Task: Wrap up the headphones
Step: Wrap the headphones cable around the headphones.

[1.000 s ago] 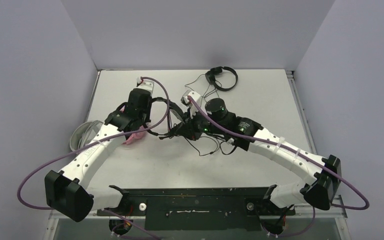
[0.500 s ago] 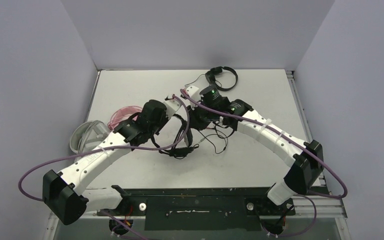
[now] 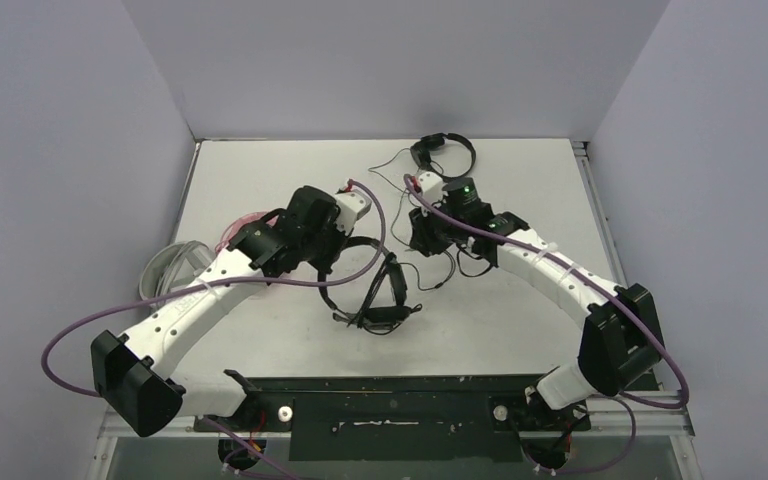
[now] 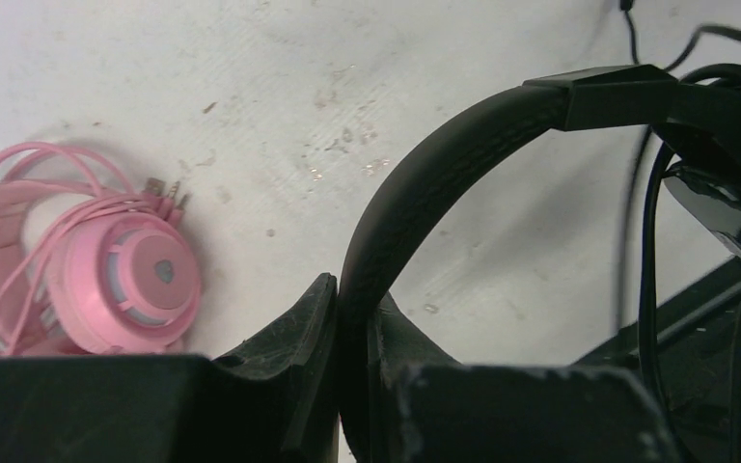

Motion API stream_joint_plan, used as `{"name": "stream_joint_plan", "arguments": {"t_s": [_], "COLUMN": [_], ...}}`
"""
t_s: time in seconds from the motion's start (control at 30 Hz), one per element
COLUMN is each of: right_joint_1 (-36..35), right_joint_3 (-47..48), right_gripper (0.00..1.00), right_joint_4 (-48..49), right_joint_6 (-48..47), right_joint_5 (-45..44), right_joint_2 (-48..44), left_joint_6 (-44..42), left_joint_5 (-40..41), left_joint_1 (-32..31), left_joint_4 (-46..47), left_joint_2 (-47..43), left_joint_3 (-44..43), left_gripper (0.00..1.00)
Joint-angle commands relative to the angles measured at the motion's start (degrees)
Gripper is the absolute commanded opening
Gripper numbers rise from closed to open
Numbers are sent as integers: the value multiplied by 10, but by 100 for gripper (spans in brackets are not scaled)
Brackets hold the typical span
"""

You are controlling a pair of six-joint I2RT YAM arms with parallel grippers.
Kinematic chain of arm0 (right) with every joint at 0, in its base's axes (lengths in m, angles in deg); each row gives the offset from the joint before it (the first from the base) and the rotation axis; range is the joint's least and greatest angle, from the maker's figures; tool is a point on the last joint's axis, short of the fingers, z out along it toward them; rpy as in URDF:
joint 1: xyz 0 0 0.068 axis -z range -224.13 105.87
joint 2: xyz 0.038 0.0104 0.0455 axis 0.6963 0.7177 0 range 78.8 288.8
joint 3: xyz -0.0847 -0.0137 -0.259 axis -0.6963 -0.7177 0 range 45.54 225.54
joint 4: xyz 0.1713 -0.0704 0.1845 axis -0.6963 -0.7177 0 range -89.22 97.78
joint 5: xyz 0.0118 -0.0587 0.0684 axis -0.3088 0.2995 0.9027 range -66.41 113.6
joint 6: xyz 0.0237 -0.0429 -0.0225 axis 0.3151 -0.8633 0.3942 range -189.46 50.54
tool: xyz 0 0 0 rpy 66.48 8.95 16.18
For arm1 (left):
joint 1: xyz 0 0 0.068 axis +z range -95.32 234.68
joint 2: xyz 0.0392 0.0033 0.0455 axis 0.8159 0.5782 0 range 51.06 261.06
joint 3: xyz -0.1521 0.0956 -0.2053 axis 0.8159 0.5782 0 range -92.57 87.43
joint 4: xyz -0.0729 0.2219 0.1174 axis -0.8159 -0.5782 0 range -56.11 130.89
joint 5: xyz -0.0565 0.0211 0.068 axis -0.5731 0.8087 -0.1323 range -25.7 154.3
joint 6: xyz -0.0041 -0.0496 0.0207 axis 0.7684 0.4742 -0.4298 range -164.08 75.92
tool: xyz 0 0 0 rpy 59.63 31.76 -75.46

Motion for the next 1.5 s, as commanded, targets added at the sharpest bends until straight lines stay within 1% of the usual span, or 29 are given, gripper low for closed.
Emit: {"name": "stream_joint_plan", "arguments": {"t_s": [0.0, 0.07, 0.17, 0.2, 0.3, 0.43, 0.53, 0.67, 0.73, 0.9, 1.07, 1.1, 1.2, 1.3, 1.47], "right_joint_1": [44, 61, 81, 86, 98, 113, 118, 120, 120, 118, 109, 105, 93, 78, 38], "right_joint_3": [-65, -99, -148, -157, -165, -196, -234, -269, -295, -386, -427, -430, -424, -403, -362], "right_gripper": [27, 36, 44, 44, 44, 45, 50, 54, 59, 76, 95, 97, 97, 95, 92], "right_joint_4": [144, 196, 264, 274, 257, 257, 271, 278, 306, 425, 520, 546, 592, 631, 655], "right_joint_6": [20, 39, 62, 66, 71, 76, 73, 66, 65, 69, 62, 60, 64, 64, 51], "right_joint_5": [110, 150, 153, 141, 73, 18, -10, -35, -18, 64, 130, 133, 125, 137, 161], "right_joint_2": [-60, -75, -100, -107, -123, -162, -200, -224, -242, -279, -251, -241, -198, -143, -72], "left_joint_6": [92, 109, 138, 142, 153, 173, 183, 202, 211, 221, 229, 230, 234, 238, 240], "left_joint_5": [-127, -161, -168, -169, -191, -208, -219, -236, -239, -237, -235, -235, -237, -243, -244], "left_joint_1": [11, 13, 19, 20, 30, 47, 68, 95, 105, 110, 112, 112, 112, 113, 117], "left_joint_4": [-3, 0, -20, -31, -54, -77, -84, -93, -96, -98, -97, -96, -95, -92, -90], "left_joint_2": [-12, -15, -9, -5, 7, 18, 20, 24, 29, 36, 39, 40, 45, 50, 54], "left_joint_3": [-59, -69, -99, -112, -144, -186, -208, -237, -253, -282, -296, -298, -308, -319, -328], "left_gripper": [0, 0, 0, 0, 0, 0, 0, 0, 0, 0, 0, 0, 0, 0, 0]}}
